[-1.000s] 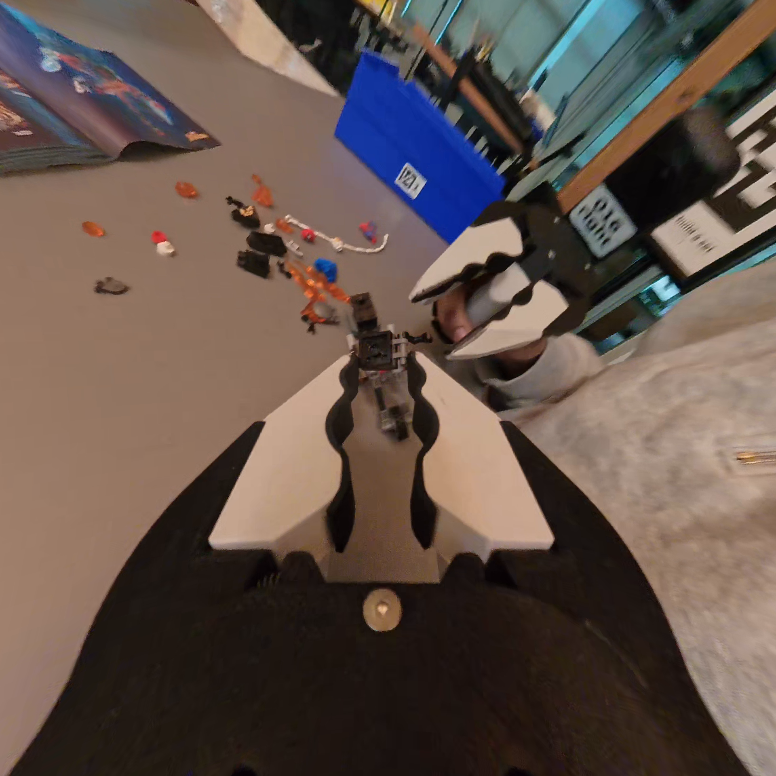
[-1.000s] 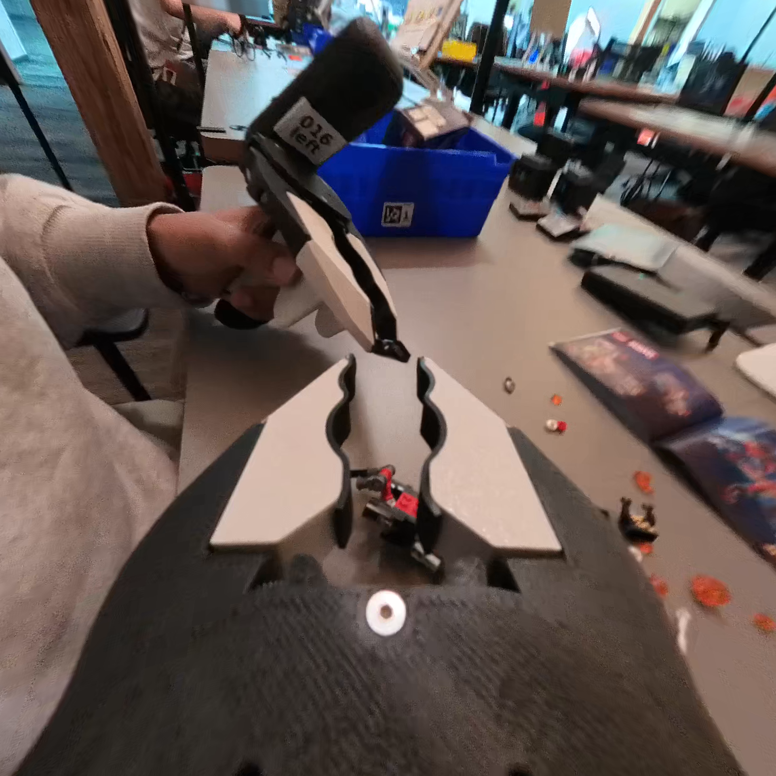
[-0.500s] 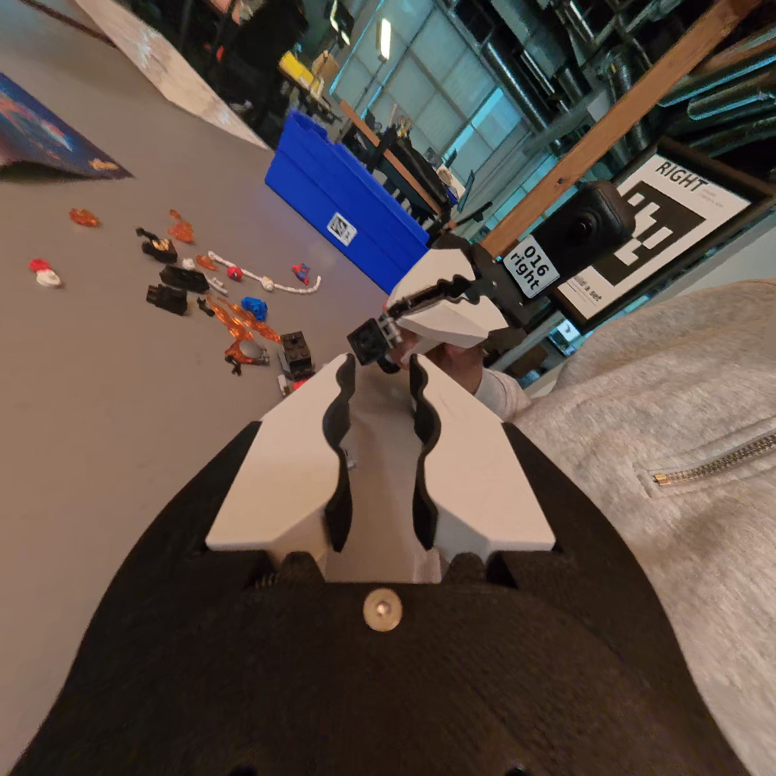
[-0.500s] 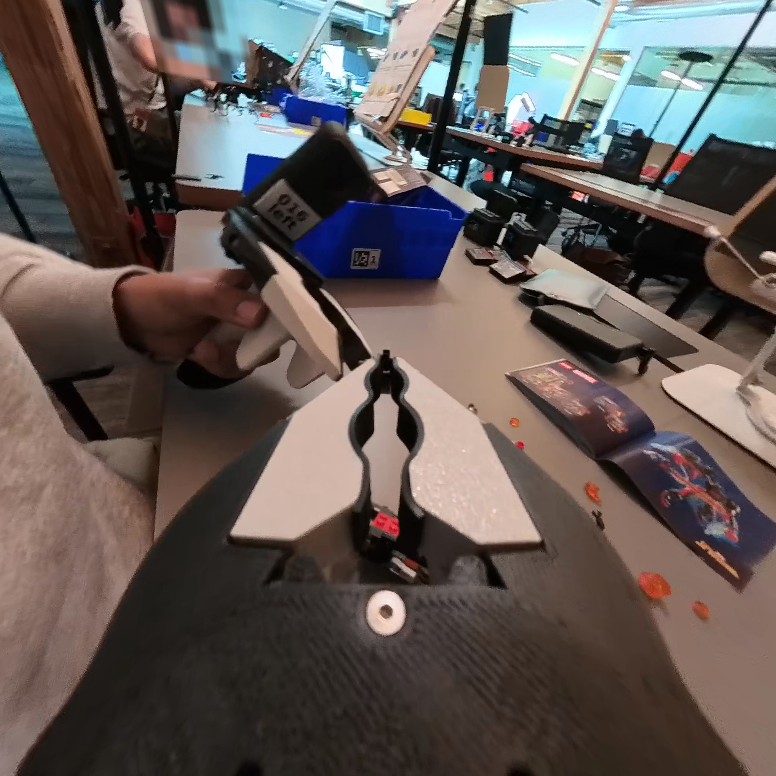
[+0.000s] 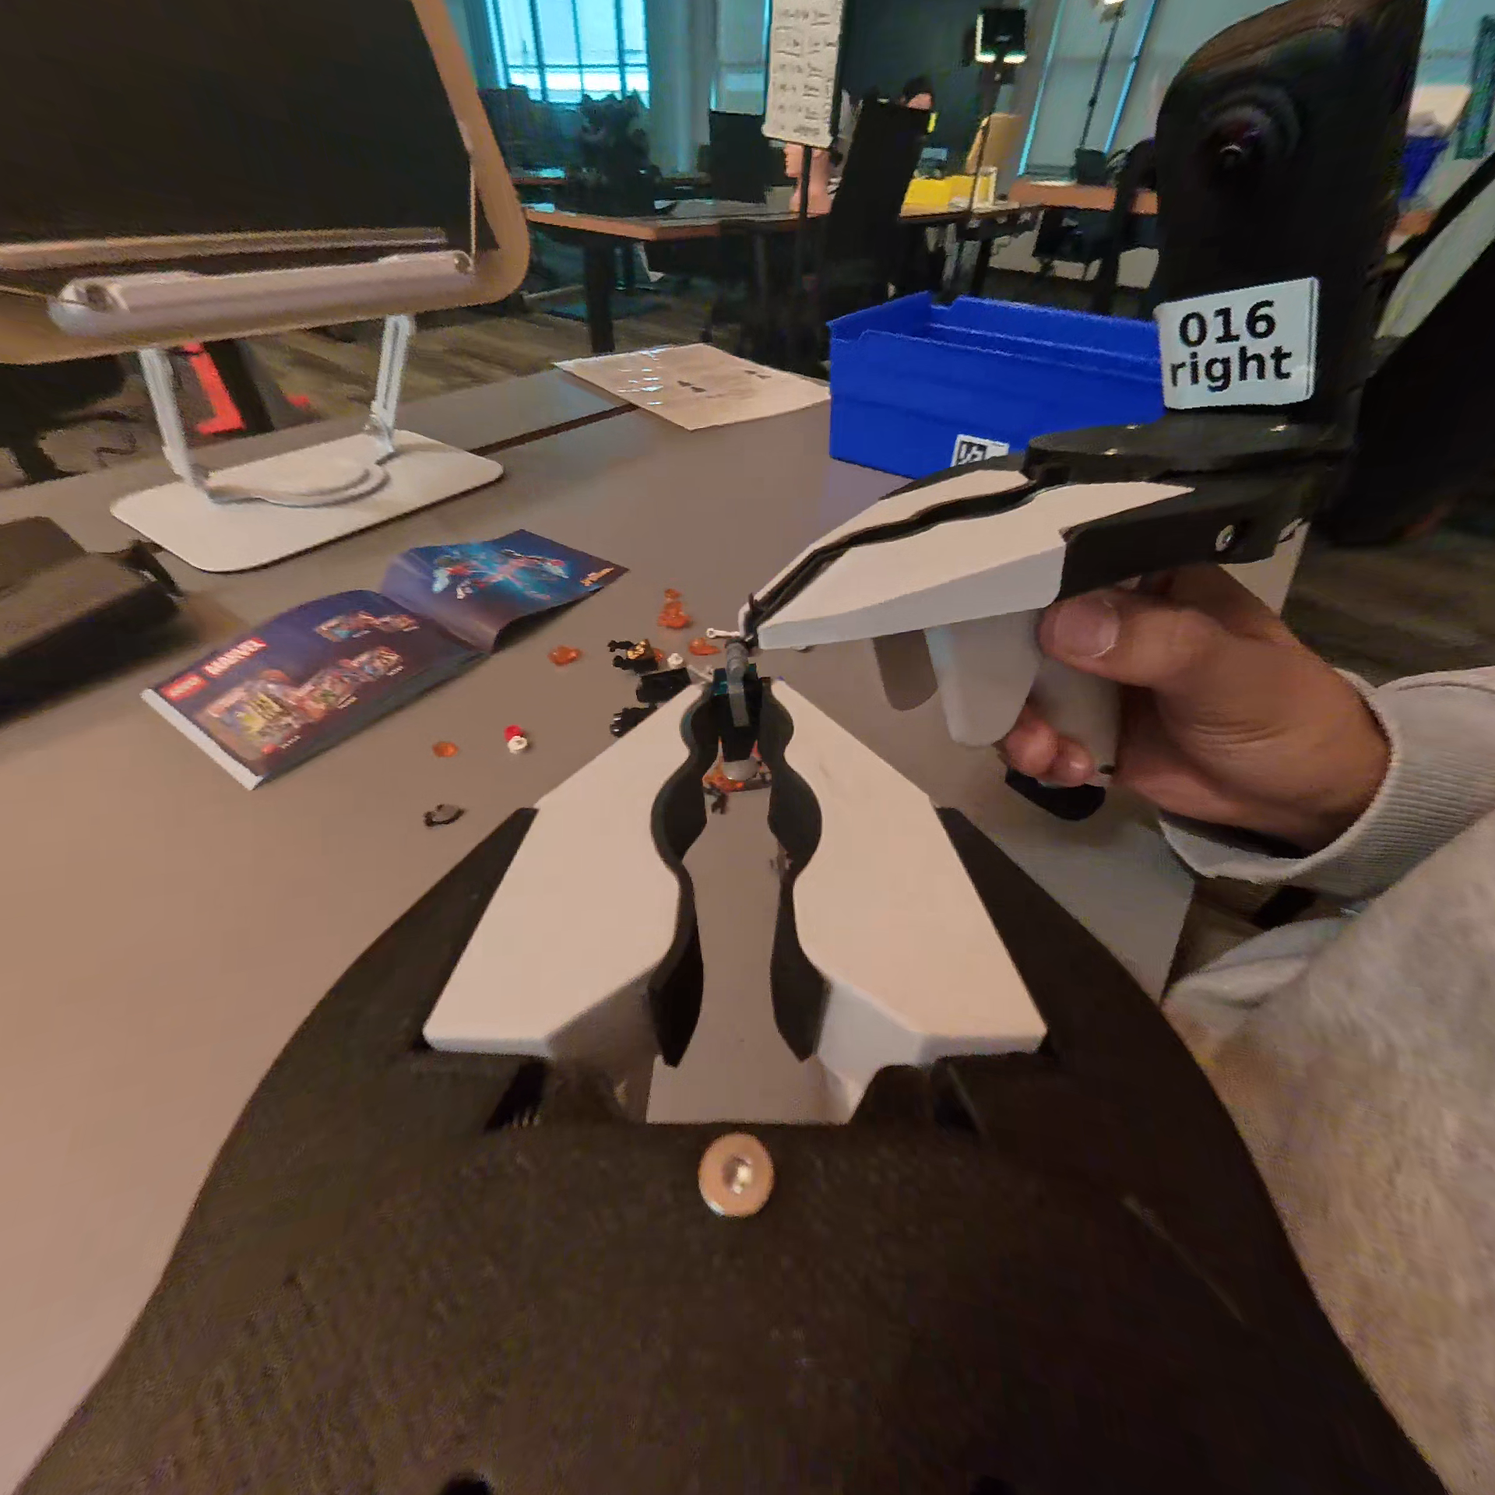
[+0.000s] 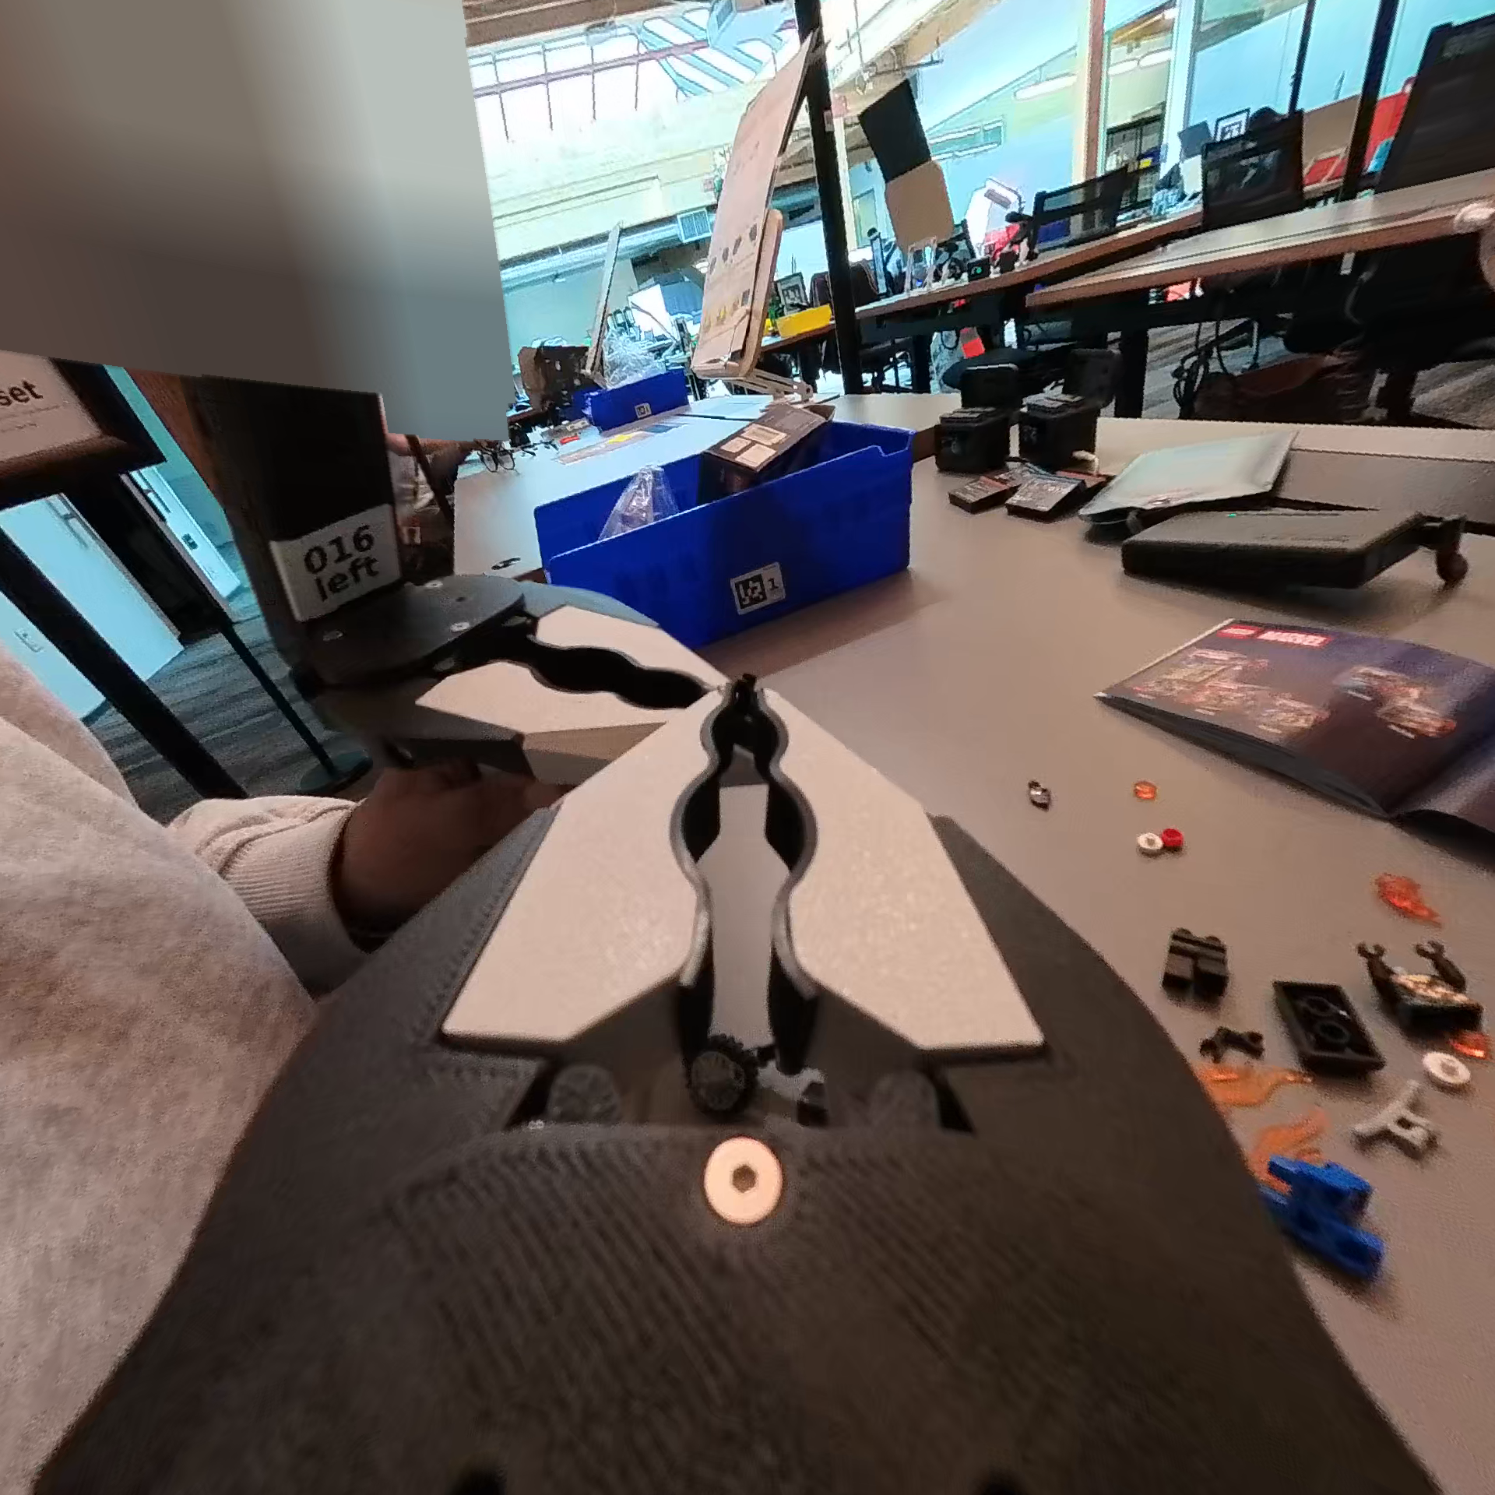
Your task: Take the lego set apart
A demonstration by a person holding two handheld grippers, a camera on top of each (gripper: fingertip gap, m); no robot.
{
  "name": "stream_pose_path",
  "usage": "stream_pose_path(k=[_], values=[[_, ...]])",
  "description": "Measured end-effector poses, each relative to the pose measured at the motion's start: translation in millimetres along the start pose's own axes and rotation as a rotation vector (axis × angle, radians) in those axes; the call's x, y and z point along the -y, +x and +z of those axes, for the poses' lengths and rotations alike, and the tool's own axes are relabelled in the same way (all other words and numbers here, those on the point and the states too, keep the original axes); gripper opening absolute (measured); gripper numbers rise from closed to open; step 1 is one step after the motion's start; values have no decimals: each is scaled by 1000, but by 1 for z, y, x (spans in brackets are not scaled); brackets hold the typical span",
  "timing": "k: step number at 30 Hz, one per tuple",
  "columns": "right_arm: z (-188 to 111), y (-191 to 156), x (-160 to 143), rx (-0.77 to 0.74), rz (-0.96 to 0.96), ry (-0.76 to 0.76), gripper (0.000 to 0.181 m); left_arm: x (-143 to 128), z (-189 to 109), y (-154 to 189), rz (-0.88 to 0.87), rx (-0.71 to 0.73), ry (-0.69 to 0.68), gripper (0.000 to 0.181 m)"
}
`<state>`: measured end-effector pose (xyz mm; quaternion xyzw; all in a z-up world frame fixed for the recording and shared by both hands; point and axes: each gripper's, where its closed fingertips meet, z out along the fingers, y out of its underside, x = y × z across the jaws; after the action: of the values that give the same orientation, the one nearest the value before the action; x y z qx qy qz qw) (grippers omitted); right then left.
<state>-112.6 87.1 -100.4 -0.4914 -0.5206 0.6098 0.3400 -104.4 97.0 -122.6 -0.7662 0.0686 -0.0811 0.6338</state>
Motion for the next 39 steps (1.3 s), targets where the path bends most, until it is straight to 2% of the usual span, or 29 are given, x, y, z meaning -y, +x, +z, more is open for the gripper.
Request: stream_pose_path(k=[3,6,8,10,11,13,15,20,21,23,25,27,29,31,34,39], values=[[0,-1,1,9,17,4,0,2,-1,-1,51,44,4,6],[0,1,1,-13,21,-10,0,2,-1,-6,202,166,-20,6],[-2,15,0,-123,-11,-32,1,6,-2,-2,306,207,-19,6],[-12,38,1,-264,-93,-57,1,16,-4,4,316,223,20,6],[-16,44,3,-280,-92,-52,1,14,-2,2,303,229,-4,6],[-24,55,9,-291,-49,-28,1,5,3,-4,229,204,-31,7],[-33,78,0,-342,-12,-85,1,-3,6,-6,87,123,-36,6],[-59,145,-66,-488,104,-412,2,-19,13,-6,-264,-68,-48,6],[-63,154,-77,-511,127,-457,7,-20,14,-5,-328,-101,-44,6],[-66,160,-87,-522,171,-513,15,-24,15,-7,-410,-132,-42,6],[-65,159,-83,-523,146,-502,23,-28,16,-7,-442,-148,-49,6],[-58,148,-67,-488,62,-438,32,-27,16,-5,-451,-178,-40,6],[-48,127,-46,-416,-47,-360,31,-26,16,-1,-443,-204,-40,6],[-36,98,-31,-282,-110,-304,26,-23,17,4,-419,-235,-34,6],[-21,45,-25,14,-56,-264,25,-19,17,11,-388,-272,-28,5],[-19,5,-17,302,74,-193,18,-16,14,30,-350,-378,-45,6]])
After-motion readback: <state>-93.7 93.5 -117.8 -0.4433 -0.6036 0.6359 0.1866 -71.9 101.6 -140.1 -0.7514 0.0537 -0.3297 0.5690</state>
